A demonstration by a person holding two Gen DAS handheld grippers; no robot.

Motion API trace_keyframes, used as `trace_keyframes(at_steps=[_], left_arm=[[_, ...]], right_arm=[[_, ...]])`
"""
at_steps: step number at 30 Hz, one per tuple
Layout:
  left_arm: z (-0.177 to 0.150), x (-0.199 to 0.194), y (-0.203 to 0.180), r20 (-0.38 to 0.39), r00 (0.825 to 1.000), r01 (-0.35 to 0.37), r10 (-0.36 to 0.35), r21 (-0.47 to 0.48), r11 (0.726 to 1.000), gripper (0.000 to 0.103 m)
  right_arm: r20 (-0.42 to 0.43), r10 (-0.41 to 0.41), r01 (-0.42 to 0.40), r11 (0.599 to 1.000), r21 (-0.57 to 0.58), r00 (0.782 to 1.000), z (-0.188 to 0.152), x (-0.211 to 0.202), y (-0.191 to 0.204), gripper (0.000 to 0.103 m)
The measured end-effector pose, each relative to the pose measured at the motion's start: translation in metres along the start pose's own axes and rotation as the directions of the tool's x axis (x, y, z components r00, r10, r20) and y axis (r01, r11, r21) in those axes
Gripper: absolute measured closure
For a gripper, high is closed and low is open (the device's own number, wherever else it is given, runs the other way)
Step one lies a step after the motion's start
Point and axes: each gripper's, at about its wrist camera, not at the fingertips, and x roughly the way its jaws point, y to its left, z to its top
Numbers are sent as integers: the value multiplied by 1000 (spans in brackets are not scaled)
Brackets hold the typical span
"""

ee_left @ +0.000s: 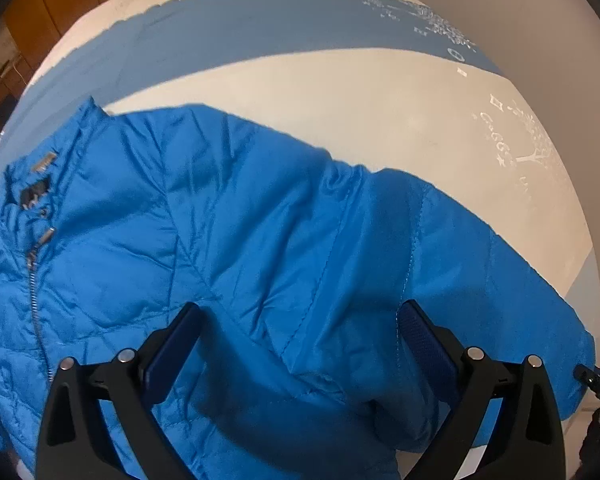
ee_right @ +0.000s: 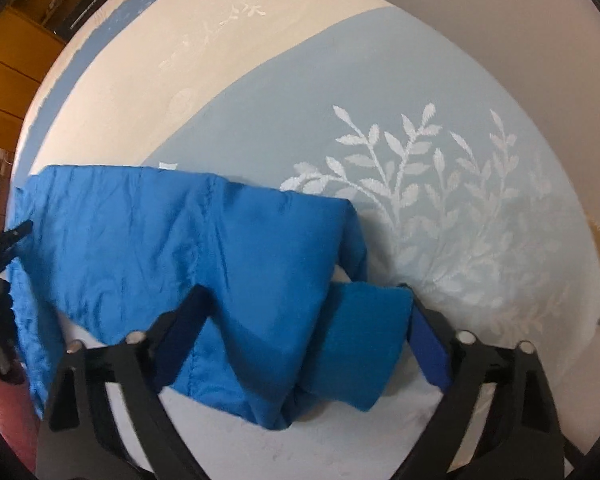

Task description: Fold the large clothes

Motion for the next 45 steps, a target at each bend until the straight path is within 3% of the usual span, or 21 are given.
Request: trace_keyframes(at_steps=[2, 4, 6, 8, 12, 17, 24, 28, 33, 37, 38, 40, 42, 43, 45], left_arm=[[2, 3, 1, -1, 1000, 6, -6, 0, 1000, 4], [4, 5, 1, 0, 1000, 14, -14, 2, 1000, 4], [4, 3, 1, 0, 1000, 21, -21, 7, 1000, 4], [3, -2, 5, -2, 999, 33, -33, 13, 999, 4], [-3, -21, 20, 23, 999, 40, -41, 12, 999, 4], [-17, -47, 64, 50, 999, 13, -12, -25, 1000, 4], [-43, -78, 143, 79, 996, -25, 36, -131, 991, 4], [-55, -90, 170, 89, 996, -15, 31, -181, 983, 4], [-69, -97, 189, 95, 994, -35, 55, -207, 978, 4], [-74, -95, 194, 93, 995, -23, 44, -220, 975, 4], [-74, -94, 195, 92, 995, -17, 38, -222, 975, 4], [-77, -93, 196, 88, 996, 6, 15, -228, 974, 4], [-79, -92, 197, 87, 996, 25, -5, -232, 972, 4], [-80, -92, 196, 90, 996, 40, -19, -235, 971, 4], [-81, -93, 193, 100, 993, 84, -61, -244, 966, 4]], right_arm=[[-12, 66, -66, 997, 33, 998, 2, -3, 10, 63], [-14, 119, -118, 991, 64, 993, 4, -7, 11, 71], [7, 191, -191, 978, 81, 982, 5, -18, 17, 73], [37, 299, -301, 949, 92, 953, 11, -34, 28, 74], [85, 468, -471, 882, 13, 879, 31, -70, 70, 74], [37, 527, -516, 841, -161, 849, 54, -81, 157, 74], [-111, 534, -538, 776, -330, 838, 80, -51, 285, 74], [-189, 459, -493, 756, -430, 868, 77, -21, 358, 74], [-294, 381, -480, 729, -488, 877, 55, 18, 404, 73], [-376, 323, -485, 709, -512, 868, 37, 49, 429, 57], [-389, 330, -500, 699, -511, 860, 34, 50, 431, 44], [-412, 372, -548, 670, -501, 832, 31, 44, 428, 33], [-445, 427, -612, 632, -475, 787, 29, 34, 422, 30], [-473, 469, -661, 607, -441, 746, 30, 24, 412, 30], [-476, 502, -687, 598, -412, 722, 33, 15, 403, 30]])
